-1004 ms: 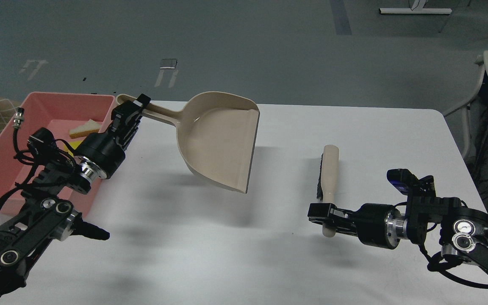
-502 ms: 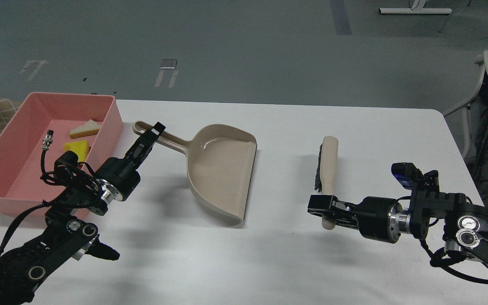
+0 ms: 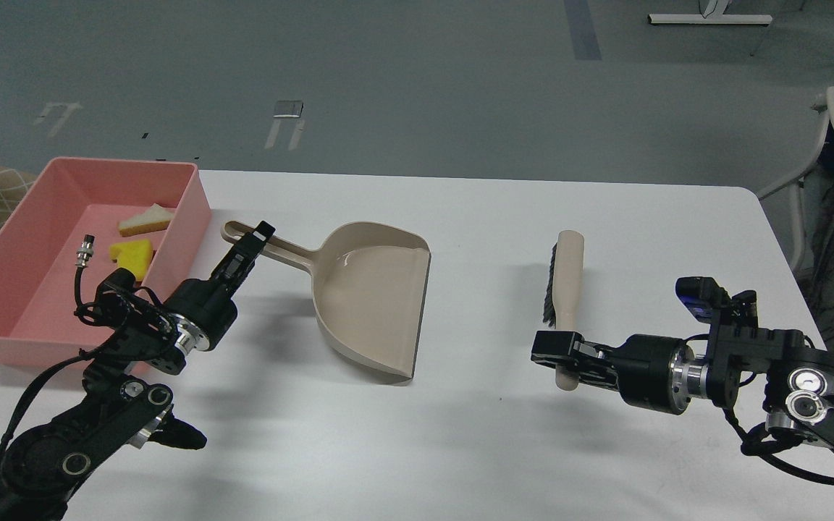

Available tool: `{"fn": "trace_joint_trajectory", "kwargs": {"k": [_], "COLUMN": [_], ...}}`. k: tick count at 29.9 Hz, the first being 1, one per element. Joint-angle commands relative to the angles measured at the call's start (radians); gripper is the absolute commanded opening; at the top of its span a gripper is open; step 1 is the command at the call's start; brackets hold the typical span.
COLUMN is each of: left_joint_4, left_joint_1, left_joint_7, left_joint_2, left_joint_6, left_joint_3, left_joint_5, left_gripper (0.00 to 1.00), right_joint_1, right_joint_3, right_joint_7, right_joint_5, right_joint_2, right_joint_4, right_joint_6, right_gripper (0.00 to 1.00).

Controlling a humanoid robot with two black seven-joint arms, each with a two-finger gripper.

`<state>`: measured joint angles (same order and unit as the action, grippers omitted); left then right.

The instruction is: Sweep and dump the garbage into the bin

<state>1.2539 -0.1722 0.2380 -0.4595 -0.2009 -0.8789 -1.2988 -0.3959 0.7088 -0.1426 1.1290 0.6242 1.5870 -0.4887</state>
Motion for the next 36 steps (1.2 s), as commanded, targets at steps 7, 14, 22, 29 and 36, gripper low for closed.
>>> {"fn": "trace_joint_trajectory", "kwargs": {"k": [7,14,22,29,36], "left_joint_4": [-0.013,-0.013,-0.002,0.002,0.015], "left_joint_1": [0.002,0.005,0.025,0.053,0.076], "left_joint_7": [0.0,0.006,0.009,0.035,0.06], "left_joint_2": [0.01,0.002,-0.008,-0.022,-0.064], "left_joint_6": [-0.005,0.024,0.092,0.156,0.187], "left_joint_3": [0.0,0.003,0.006,0.005,0.002], "left_joint_5": [0.016,0.018,0.016,0.015,0.016], "left_gripper": [0.9,0.98,0.98,0.98,0.98], "right_joint_1": [0.023,0.026,0.028,0.028,0.028], "right_joint_3": [0.0,0.0,0.0,0.001,0.0], "right_joint_7": [0.0,0.009,0.011,0.012,0.018], "right_joint_5": [0.0,0.0,0.0,0.0,-0.017], "right_joint_2": [0.0,0.002,0.0,-0.001,0.0], "right_joint_4": [0.004,0.002,-0.001,-0.004,-0.005], "right_joint_6": [0.0,0.0,0.0,0.0,0.0], "right_gripper": [0.0,0.0,0.0,0.0,0.01]}}
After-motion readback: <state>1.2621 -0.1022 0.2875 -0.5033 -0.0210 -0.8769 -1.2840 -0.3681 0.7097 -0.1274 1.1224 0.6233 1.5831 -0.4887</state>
